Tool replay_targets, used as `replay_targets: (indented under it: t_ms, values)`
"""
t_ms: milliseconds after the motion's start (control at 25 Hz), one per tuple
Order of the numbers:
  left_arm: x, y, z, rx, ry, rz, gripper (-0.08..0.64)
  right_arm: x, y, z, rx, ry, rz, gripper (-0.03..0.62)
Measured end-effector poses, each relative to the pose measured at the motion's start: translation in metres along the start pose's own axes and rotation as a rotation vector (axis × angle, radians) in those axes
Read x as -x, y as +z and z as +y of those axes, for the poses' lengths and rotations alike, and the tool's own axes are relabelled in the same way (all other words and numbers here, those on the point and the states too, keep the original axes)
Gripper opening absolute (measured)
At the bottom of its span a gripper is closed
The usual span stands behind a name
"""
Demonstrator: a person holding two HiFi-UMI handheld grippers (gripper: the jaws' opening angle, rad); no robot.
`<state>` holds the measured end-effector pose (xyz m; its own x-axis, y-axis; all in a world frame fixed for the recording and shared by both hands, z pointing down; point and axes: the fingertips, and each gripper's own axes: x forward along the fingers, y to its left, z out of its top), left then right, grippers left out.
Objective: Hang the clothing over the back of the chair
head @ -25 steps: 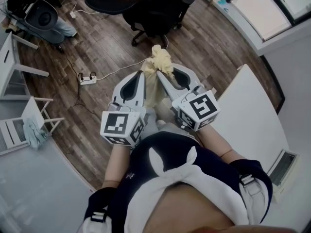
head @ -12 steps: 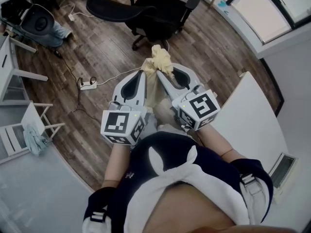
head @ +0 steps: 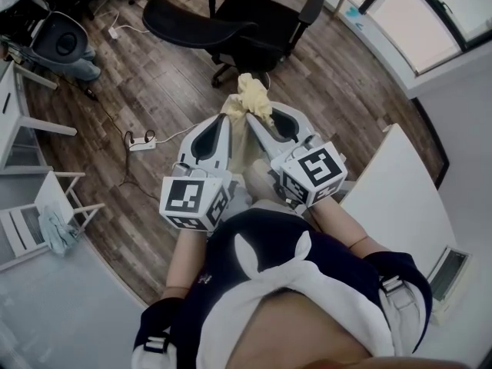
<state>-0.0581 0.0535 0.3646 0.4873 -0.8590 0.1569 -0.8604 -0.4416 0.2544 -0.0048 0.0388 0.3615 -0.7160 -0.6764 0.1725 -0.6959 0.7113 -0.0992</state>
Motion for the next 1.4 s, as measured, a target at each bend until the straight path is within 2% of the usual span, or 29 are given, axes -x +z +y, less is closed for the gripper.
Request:
replay_targets:
  t_ms: [560,1400]
  values:
    - [-0.03,0.017,0.043,-0.012,-0.027,-0.017,0.005,-0.051,0.017,-0.018,0.013,-0.022,-0.027,0.097]
    - [-0.045,0.015,0.069,0.026,-0.029,-0.003,0.005,-0.087,0.028,-0.028,0.027,-0.02,-0.018,0.097]
